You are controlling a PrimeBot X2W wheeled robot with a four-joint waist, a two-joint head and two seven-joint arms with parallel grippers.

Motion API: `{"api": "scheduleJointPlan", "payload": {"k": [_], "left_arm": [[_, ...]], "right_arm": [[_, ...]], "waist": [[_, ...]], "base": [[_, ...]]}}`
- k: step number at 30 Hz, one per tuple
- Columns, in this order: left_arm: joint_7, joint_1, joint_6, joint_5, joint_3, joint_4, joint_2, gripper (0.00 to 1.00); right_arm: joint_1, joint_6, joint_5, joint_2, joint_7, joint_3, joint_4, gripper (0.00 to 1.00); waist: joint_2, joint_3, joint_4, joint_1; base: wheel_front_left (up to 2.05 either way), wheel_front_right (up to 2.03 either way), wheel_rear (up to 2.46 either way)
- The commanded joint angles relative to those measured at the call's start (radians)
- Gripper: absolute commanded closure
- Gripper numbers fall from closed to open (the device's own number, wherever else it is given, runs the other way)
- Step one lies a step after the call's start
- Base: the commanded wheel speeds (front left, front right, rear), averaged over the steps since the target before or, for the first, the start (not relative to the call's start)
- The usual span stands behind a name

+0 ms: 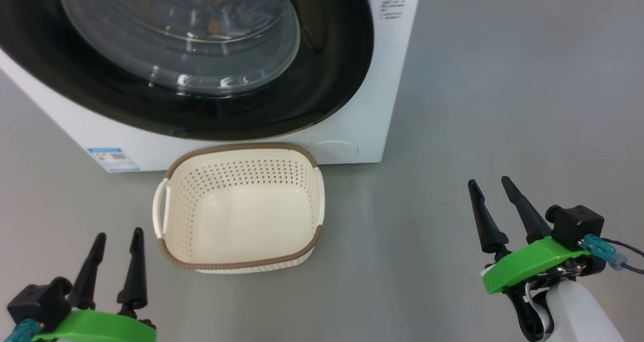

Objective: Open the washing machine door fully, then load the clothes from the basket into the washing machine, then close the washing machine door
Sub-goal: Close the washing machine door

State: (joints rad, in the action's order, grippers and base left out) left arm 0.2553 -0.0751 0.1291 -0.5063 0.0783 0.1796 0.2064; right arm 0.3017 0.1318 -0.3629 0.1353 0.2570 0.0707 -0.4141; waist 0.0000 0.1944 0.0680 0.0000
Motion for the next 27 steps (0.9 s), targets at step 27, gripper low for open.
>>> {"api": "scheduleJointPlan", "payload": {"k": [27], "left_arm": [[0.006, 0.059, 0.002, 0.050, -0.078, -0.036, 0.033, 0.00]], "right_arm": [[-0.101, -0.001, -0.008, 0.027, 0.005, -0.041, 0.060, 0.00]], "waist": [[0.0000, -0.058, -0.079, 0.0000]], "base": [[0.00, 0.00, 0.00]]}}
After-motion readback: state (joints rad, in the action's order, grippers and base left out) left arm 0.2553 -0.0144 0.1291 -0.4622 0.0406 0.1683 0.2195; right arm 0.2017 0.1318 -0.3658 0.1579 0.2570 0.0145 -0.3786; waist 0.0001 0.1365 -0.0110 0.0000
